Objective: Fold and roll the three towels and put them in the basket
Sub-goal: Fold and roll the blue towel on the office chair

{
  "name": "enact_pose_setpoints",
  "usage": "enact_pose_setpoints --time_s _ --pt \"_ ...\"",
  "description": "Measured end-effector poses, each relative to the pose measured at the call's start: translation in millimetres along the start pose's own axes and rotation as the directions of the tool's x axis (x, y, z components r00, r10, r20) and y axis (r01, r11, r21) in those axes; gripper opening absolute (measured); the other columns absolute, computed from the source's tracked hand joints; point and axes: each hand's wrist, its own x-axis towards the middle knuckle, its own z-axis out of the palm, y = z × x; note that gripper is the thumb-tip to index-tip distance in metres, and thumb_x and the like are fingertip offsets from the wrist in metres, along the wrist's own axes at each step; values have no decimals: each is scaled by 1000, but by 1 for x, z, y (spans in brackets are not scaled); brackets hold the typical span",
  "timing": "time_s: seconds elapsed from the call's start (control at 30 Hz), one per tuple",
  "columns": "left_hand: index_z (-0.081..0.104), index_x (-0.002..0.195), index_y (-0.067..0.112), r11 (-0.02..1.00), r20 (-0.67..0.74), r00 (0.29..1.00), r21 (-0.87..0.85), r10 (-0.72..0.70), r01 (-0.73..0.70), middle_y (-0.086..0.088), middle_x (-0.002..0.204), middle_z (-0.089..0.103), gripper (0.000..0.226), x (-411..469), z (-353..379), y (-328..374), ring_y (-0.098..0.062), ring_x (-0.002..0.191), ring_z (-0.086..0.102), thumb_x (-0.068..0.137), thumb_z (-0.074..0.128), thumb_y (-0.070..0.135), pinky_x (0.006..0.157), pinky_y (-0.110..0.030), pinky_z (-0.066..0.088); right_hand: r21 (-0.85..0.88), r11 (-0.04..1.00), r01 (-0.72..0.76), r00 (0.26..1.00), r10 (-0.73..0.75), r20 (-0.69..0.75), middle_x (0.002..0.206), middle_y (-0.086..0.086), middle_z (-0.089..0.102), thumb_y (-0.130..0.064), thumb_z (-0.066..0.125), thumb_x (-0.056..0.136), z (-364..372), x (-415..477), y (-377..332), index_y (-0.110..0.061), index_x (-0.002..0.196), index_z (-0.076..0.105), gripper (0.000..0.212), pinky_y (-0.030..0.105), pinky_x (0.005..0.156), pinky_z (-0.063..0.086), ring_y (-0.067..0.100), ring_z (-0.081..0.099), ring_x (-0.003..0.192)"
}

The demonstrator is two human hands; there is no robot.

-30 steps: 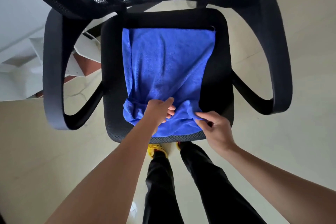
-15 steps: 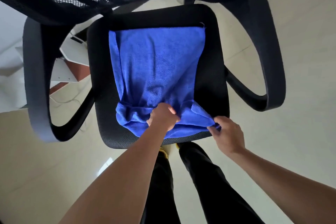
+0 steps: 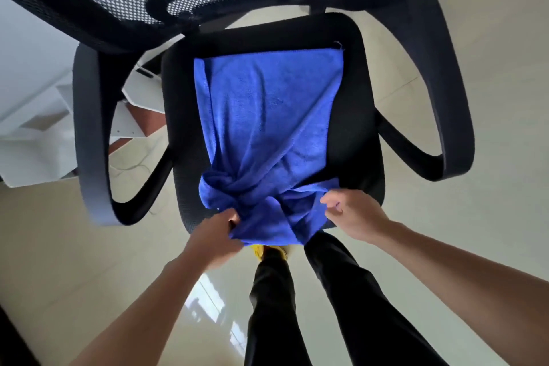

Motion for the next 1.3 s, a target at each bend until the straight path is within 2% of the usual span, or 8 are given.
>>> enact_pose_setpoints --time_s 0.17,0.3,0.5,0.7,0.93,1.1,1.2,1.3 --pt "61 108 13 978 -146 974 93 -173 188 -7 114 56 31 -11 25 -38 -29 111 52 77 60 12 85 -34 42 151 973 -177 908 221 -355 115 -1 54 -48 72 74 17 17 -9 -27 121 50 56 37 78 48 25 60 98" --pt "56 70 10 919 -339 881 -329 -331 218 -7 75 54 12 -6 34 -31 -35 76 51 72 57 -2 61 -33 37 187 945 -270 920 310 -241 69 -4 56 -34 66 76 26 27 -13 -20 70 52 21 28 56 35 29 59 76" --pt "62 79 1 627 -119 952 -774 -281 88 -2 64 49 25 -23 45 -15 -17 60 41 64 74 16 52 -26 35 679 699 -225 811 520 -267 57 1 35 -16 62 75 31 12 -4 -14 59 40 28 29 53 31 21 31 54" --pt "62 66 5 598 -20 977 -793 -212 114 -2 63 49 35 -49 51 -33 -18 65 40 79 67 37 65 -31 34 851 497 -170 822 548 -155 73 6 54 -1 58 78 40 -20 -12 -11 92 62 17 26 49 38 19 45 54" --pt "46 65 12 880 -193 972 -474 -136 29 1 58 42 21 -58 41 -57 -21 58 38 80 61 13 50 -27 28 669 671 -321 885 464 -42 62 8 53 3 53 78 73 -59 -23 -6 83 61 13 20 41 42 13 47 38" --pt "58 102 18 978 -267 962 -208 -48 -9 0 98 57 28 -20 8 -50 -27 91 58 75 67 23 68 -29 44 210 938 -278 935 314 -166 60 2 50 -15 62 69 50 -31 -16 -13 61 49 15 27 54 35 22 49 57" --pt "53 122 20 951 -526 837 -307 -149 -24 -6 115 58 49 7 -5 -40 -28 105 57 78 66 37 84 -35 45 222 960 -169 925 232 -300 86 -3 62 -33 66 75 42 -2 -27 -21 95 64 23 30 73 47 20 59 83" --pt "60 105 17 897 -466 858 -441 -216 -14 -2 93 62 35 29 -10 -29 -25 86 58 80 67 40 71 -28 41 287 954 -81 922 181 -341 68 -4 59 -37 67 75 41 26 -49 -12 72 55 28 32 63 43 19 54 66"
